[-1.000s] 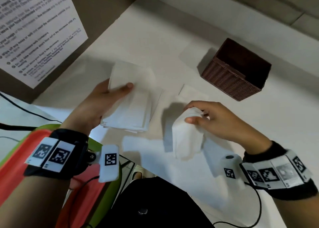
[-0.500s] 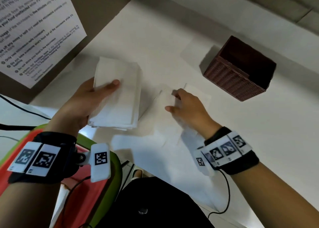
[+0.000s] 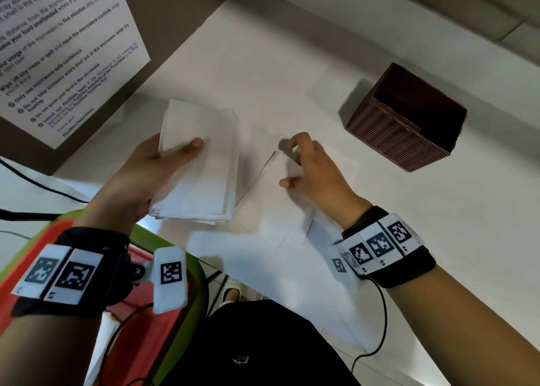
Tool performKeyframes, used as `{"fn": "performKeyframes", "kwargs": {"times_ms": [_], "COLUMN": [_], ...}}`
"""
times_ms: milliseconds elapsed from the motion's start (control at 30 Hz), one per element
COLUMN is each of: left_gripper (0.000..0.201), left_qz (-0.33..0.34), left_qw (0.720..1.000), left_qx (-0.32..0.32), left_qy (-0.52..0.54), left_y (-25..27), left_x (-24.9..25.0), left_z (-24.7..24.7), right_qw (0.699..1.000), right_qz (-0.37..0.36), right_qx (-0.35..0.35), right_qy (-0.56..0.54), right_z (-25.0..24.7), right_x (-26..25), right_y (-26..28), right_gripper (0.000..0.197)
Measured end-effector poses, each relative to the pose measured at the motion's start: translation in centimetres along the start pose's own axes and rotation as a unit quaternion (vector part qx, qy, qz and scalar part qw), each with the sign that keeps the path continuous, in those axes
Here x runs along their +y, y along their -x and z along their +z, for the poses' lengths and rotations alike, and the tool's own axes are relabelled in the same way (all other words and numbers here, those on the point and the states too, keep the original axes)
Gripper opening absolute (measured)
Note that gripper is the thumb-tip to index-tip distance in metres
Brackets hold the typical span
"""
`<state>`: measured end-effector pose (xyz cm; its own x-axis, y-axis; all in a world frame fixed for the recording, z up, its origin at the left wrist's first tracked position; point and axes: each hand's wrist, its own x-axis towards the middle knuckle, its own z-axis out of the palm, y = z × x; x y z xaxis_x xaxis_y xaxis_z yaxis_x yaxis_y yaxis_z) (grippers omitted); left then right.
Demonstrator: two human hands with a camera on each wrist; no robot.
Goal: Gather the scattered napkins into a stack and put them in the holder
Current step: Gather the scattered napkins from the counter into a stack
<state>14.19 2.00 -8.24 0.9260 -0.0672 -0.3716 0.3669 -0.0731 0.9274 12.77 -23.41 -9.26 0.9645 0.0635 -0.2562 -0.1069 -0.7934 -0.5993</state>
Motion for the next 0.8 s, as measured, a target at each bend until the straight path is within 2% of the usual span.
{"fn": "performKeyframes", "kwargs": {"times_ms": [100, 167, 333, 433, 500, 600, 733, 800], "left_gripper": [0.02, 0.018, 0.015, 0.016, 0.016, 0.019, 0.03, 0.033], "left_qz": [0.003, 0.003, -0.004, -0.008, -0.006, -0.006, -0.007, -0.005], "left_qw": [1.0, 1.0, 1.0, 1.0, 1.0, 1.0, 1.0, 1.0], "left_qx": [0.008, 0.013, 0.019, 0.022, 0.013, 0.001, -0.005, -0.002], "left_qy": [0.005, 0.008, 0.006, 0.0, -0.002, -0.001, 0.007, 0.018], "left_y": [0.0, 0.1, 0.3, 0.3, 0.4, 0.5, 0.3, 0.1], "left_x": [0.0, 0.0, -0.1, -0.2, -0.1, 0.1, 0.4, 0.4], "left_z": [-0.3, -0.3, -0.2, -0.2, -0.1, 0.2, 0.3, 0.4], "right_qw": [0.999, 0.999, 0.992, 0.974, 0.963, 0.967, 0.984, 0.985], "right_qz": [0.011, 0.011, 0.021, 0.024, 0.048, 0.023, -0.065, -0.085], "right_qx": [-0.033, -0.043, -0.07, -0.045, -0.049, -0.062, -0.11, -0.137], "right_qy": [-0.008, 0.016, 0.106, 0.222, 0.261, 0.244, 0.123, 0.062], "right_z": [-1.6, -2.5, -1.6, -0.4, -0.2, -0.3, -2.0, -3.9], "right_x": [0.3, 0.3, 0.4, 0.2, -0.3, -1.1, -2.7, -2.4], "right_y": [0.0, -0.2, -1.2, -1.3, -1.5, -1.4, 2.6, 5.2], "right_gripper": [0.033, 0.033, 0.049, 0.076, 0.081, 0.064, 0.048, 0.025]}}
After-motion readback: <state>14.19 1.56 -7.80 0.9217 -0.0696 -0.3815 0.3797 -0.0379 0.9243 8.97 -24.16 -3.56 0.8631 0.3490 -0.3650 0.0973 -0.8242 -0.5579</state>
